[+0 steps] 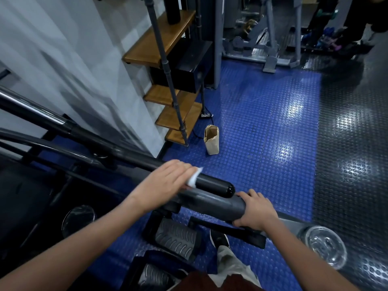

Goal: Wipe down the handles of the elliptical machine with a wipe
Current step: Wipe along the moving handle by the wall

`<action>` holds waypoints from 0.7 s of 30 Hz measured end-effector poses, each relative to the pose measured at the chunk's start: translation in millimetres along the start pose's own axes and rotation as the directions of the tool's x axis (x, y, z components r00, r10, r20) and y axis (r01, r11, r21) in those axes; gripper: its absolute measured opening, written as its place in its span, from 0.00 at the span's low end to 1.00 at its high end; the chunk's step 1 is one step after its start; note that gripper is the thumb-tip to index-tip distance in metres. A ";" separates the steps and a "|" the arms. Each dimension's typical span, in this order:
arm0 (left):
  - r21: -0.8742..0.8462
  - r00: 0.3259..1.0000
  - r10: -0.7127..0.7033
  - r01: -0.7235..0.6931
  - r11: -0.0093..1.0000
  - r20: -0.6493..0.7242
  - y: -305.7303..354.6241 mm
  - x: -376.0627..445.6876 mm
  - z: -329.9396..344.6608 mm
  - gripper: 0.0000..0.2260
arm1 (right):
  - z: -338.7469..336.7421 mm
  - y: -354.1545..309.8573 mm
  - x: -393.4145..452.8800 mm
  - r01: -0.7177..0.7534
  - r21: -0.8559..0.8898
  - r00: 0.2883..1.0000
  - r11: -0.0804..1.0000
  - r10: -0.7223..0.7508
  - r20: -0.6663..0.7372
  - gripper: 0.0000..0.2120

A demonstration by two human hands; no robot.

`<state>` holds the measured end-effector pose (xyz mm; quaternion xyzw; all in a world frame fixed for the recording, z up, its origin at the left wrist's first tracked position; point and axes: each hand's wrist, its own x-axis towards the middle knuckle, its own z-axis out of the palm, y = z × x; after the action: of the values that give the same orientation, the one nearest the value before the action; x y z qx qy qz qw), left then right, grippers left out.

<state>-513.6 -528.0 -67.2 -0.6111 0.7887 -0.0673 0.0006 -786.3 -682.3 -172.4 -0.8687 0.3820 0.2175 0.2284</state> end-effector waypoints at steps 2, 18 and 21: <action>-0.028 1.000 0.018 -0.018 0.999 0.020 28.3 20.2 0.8 0.29 | 0.1 -0.3 -0.3 -0.002 0.000 1.000 1.000 0.002 0.003 0.48; -0.145 0.750 -0.194 0.360 0.921 0.632 30.9 104.2 -42.5 0.24 | -0.6 -3.0 0.8 -0.013 -0.004 1.000 1.000 0.013 0.001 0.48; -0.087 0.616 -0.332 0.549 0.831 0.715 -15.6 79.6 -48.5 0.23 | -0.5 -2.1 0.4 -0.010 -0.003 1.000 1.000 0.010 0.002 0.48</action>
<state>-522.7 -603.5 -11.0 -0.7620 0.5568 0.2793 0.1768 -784.4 -681.5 -171.7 -0.8670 0.3856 0.2200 0.2265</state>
